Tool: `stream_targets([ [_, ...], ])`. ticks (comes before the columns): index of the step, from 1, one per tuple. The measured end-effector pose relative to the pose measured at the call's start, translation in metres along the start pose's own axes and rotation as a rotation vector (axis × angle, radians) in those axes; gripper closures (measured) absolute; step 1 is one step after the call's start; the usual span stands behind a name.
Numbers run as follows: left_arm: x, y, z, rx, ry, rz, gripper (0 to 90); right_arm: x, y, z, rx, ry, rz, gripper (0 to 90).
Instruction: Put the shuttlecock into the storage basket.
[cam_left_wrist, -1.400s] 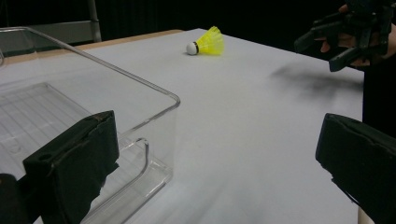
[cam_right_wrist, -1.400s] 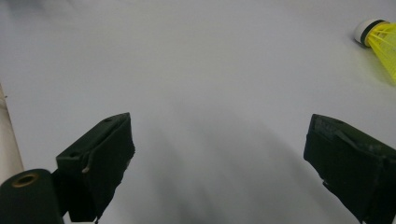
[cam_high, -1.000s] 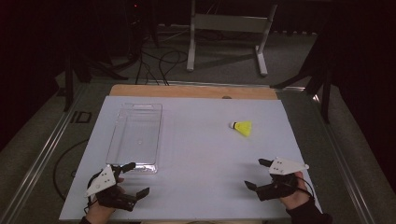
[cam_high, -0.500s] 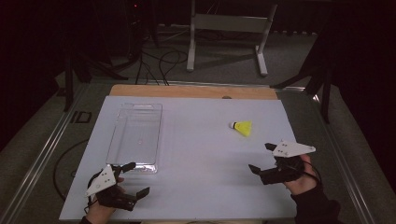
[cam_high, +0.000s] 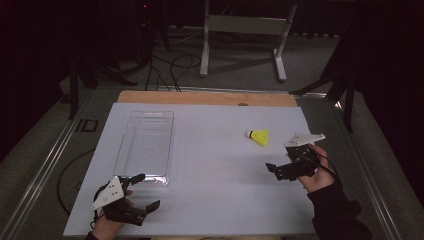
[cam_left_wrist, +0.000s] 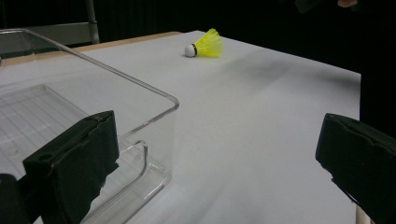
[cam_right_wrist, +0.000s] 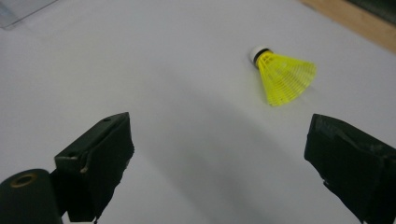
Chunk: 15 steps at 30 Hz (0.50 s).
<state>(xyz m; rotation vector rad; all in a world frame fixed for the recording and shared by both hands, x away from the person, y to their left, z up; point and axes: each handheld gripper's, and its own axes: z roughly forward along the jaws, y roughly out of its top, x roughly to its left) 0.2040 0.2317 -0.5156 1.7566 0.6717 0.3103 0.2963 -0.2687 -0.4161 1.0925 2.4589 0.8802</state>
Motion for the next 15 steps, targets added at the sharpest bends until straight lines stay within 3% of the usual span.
stream_targets([
  [3,0.0,0.0,0.0,-0.001,0.0,-0.001,0.3,-0.006,0.001,0.005,0.013,0.031,0.045,8.0],
  [10,0.0,0.0,0.0,-0.001,0.0,0.001,0.3,-0.016,0.005,0.016,0.095,0.04,0.076,8.0],
  [15,0.001,0.0,0.0,-0.002,0.0,-0.003,0.3,-0.028,0.008,0.025,0.141,0.078,0.107,8.7],
])
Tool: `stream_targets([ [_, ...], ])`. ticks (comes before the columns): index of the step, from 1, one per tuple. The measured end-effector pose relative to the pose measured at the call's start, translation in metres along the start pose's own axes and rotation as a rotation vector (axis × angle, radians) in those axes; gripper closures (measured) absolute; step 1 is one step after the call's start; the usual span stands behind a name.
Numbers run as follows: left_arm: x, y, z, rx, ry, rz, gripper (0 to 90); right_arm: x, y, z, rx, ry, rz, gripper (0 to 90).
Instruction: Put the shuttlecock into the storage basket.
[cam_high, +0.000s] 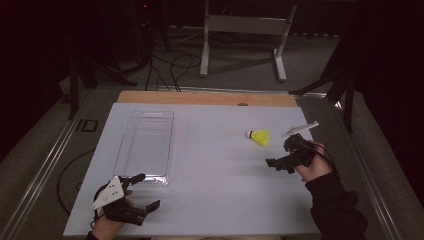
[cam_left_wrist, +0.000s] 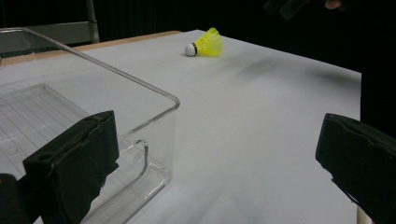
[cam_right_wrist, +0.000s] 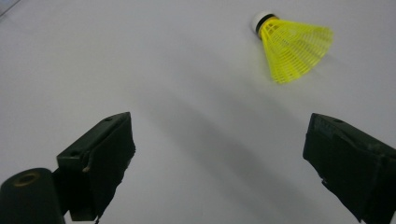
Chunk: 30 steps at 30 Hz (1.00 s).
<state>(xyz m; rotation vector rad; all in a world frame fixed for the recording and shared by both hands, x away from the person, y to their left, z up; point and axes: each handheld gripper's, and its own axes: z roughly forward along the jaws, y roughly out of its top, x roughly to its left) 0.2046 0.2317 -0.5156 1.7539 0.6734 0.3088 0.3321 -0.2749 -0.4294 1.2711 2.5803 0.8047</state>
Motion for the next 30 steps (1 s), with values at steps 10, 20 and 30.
stream_targets([
  [10,0.0,0.0,0.0,-0.002,-0.003,-0.004,0.3,-0.009,0.009,0.016,0.079,0.003,-0.005,8.6],
  [20,0.0,0.0,0.0,0.002,-0.004,-0.001,0.3,-0.014,0.016,0.03,0.189,-0.013,0.004,8.7],
  [30,0.001,0.0,0.0,0.001,-0.006,-0.004,0.3,-0.021,0.024,0.047,0.261,-0.025,-0.006,8.6],
])
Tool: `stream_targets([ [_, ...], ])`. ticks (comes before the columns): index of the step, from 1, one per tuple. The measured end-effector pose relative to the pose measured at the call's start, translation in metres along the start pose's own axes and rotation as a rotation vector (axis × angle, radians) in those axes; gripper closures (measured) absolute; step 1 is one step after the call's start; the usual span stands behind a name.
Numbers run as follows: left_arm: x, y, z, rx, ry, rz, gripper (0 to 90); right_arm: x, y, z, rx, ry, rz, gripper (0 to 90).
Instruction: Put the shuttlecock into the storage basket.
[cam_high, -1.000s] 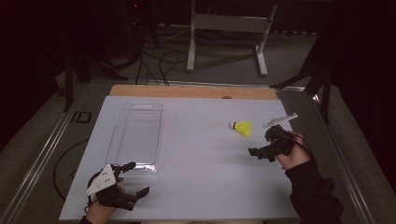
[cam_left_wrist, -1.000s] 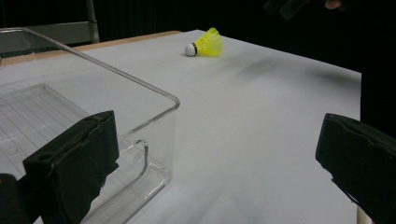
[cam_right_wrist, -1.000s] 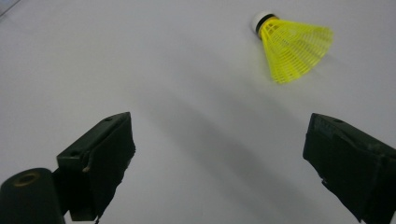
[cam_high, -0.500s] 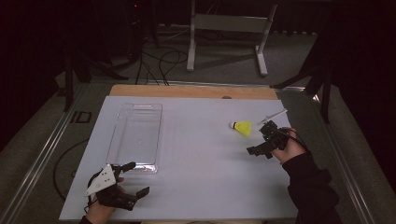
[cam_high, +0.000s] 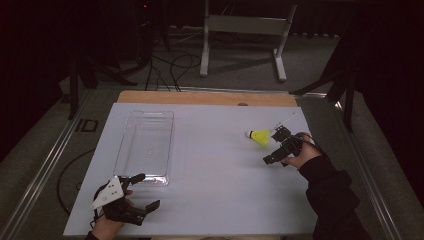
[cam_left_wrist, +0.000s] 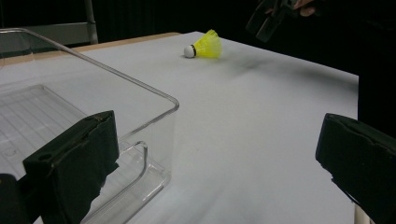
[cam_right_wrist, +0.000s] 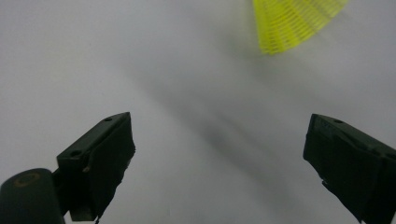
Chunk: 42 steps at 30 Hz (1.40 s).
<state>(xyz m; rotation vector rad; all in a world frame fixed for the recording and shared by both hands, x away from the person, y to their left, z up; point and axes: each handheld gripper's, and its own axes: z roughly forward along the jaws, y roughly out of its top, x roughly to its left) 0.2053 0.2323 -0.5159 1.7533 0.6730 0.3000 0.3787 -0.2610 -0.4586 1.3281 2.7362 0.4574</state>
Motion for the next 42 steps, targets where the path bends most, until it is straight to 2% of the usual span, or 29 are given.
stream_targets([
  [3,0.0,0.0,0.0,-0.003,-0.001,-0.002,0.3,-0.001,0.003,0.004,0.001,0.021,-0.012,8.6],
  [6,0.0,0.0,0.0,0.0,0.0,0.0,0.3,-0.003,0.01,0.011,0.018,-0.015,-0.033,8.6],
  [10,0.0,0.0,0.0,-0.005,-0.001,-0.003,0.3,-0.007,0.015,0.015,0.016,-0.027,-0.036,8.7],
  [15,0.0,0.0,0.0,-0.004,-0.001,-0.002,0.3,-0.014,0.022,0.02,0.014,-0.026,-0.016,8.7],
  [19,0.0,0.0,0.0,-0.002,-0.002,0.0,0.3,-0.019,0.027,0.024,0.015,-0.012,0.001,14.8],
  [23,0.0,0.0,0.0,-0.001,-0.002,-0.001,0.3,-0.023,0.032,0.027,0.019,0.011,0.002,16.3],
  [26,0.0,0.0,0.0,-0.001,-0.004,-0.001,0.3,-0.024,0.036,0.028,0.028,0.004,-0.006,20.1],
  [28,0.0,0.0,0.001,0.003,-0.005,-0.002,0.3,-0.025,0.039,0.029,0.039,-0.012,0.012,23.7],
  [31,0.0,0.0,0.0,0.0,-0.006,-0.001,0.3,-0.027,0.041,0.031,0.04,-0.016,0.013,24.2],
  [35,0.0,0.0,0.0,0.0,-0.006,-0.001,0.3,-0.03,0.045,0.034,0.03,-0.022,0.021,28.2],
  [39,0.0,0.0,0.0,0.001,-0.006,-0.003,0.3,-0.033,0.047,0.038,0.015,-0.019,0.025,28.5],
  [42,0.0,0.0,0.0,0.0,-0.007,-0.004,0.3,-0.035,0.048,0.041,-0.004,0.004,0.038,31.3],
])
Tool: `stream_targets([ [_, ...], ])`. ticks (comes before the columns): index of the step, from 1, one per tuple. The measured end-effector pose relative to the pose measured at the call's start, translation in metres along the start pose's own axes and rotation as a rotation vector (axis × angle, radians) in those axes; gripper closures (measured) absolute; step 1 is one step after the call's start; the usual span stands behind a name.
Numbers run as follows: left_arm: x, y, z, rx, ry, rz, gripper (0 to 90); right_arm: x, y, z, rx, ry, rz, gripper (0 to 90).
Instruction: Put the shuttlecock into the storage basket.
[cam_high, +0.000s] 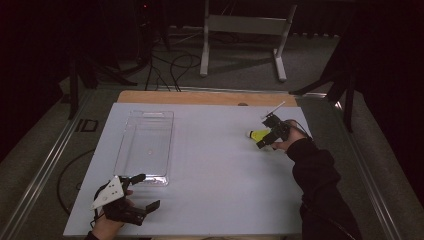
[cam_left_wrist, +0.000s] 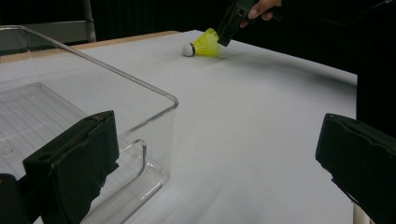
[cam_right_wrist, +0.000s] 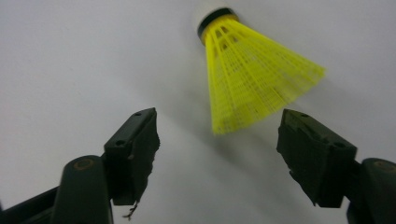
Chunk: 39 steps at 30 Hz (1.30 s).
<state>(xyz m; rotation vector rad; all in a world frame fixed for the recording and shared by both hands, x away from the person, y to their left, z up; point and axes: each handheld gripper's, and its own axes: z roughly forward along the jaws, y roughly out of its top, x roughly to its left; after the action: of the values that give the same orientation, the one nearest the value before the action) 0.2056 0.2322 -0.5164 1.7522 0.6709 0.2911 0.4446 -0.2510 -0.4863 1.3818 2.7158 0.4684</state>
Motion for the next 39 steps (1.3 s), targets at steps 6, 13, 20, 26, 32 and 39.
stream_targets([
  [6,0.0,0.0,0.0,0.001,0.0,0.001,0.3,-0.006,0.001,0.005,-0.025,0.014,0.024,34.1],
  [13,0.0,0.0,0.001,0.003,-0.001,-0.001,0.3,-0.011,0.001,0.014,-0.032,0.036,0.035,41.1],
  [20,0.0,0.0,0.001,0.002,-0.001,-0.001,0.3,-0.012,0.002,0.022,-0.043,0.043,0.023,57.3],
  [26,0.0,0.0,0.001,0.003,-0.003,-0.002,0.3,-0.011,0.005,0.027,-0.017,0.04,0.008,72.6],
  [32,0.0,0.0,0.001,0.003,-0.002,-0.001,0.3,-0.01,0.006,0.029,0.008,0.04,-0.007,87.9],
  [39,0.001,-0.001,0.001,0.004,-0.002,-0.002,0.3,-0.005,0.008,0.023,0.034,0.037,-0.059,90.0],
])
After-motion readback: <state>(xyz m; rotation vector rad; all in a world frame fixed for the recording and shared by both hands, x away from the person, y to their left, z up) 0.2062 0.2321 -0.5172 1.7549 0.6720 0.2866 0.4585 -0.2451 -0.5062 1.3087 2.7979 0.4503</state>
